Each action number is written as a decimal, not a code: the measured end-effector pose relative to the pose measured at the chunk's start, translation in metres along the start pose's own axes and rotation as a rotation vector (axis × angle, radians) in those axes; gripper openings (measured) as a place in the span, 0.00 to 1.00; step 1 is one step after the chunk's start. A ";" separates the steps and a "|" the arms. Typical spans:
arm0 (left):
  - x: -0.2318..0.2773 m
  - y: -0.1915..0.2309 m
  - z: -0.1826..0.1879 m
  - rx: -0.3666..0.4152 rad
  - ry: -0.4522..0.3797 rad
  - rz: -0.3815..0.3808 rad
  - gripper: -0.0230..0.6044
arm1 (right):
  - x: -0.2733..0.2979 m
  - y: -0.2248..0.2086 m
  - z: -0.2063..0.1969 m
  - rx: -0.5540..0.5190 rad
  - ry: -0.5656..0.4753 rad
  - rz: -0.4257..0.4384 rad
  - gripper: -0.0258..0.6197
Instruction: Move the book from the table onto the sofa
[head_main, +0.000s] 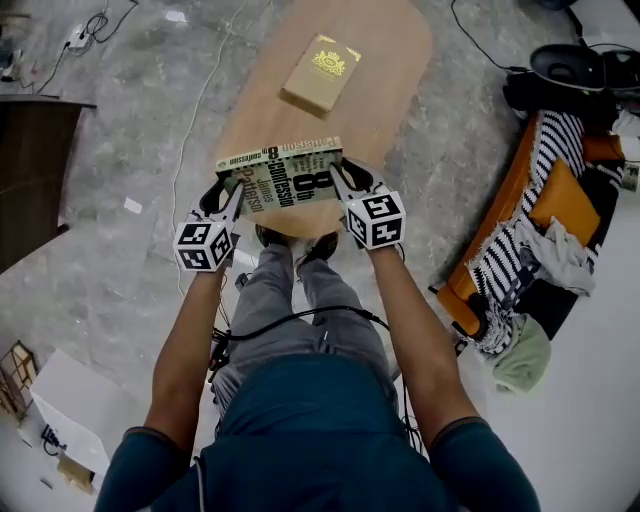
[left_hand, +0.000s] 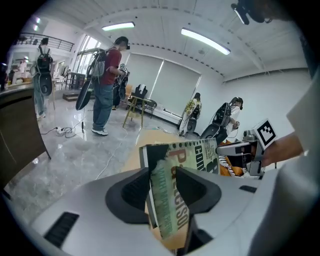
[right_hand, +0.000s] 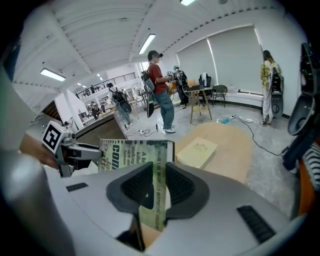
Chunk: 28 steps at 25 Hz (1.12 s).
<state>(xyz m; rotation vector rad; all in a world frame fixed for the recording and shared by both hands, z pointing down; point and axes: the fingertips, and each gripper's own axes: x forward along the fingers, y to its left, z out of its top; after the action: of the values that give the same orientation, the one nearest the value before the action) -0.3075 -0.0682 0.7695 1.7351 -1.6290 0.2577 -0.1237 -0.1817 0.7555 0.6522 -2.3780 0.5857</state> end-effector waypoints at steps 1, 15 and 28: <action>-0.006 -0.001 0.011 0.012 -0.019 -0.002 0.30 | -0.005 0.003 0.010 -0.008 -0.019 -0.003 0.18; -0.079 -0.037 0.145 0.195 -0.242 -0.031 0.29 | -0.085 0.037 0.121 -0.065 -0.267 -0.059 0.18; -0.141 -0.104 0.249 0.326 -0.436 -0.126 0.29 | -0.190 0.055 0.206 -0.136 -0.482 -0.142 0.17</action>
<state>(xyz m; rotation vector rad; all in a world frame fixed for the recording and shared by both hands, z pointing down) -0.3172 -0.1197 0.4689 2.2546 -1.8471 0.0888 -0.1099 -0.1917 0.4706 0.9791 -2.7493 0.2152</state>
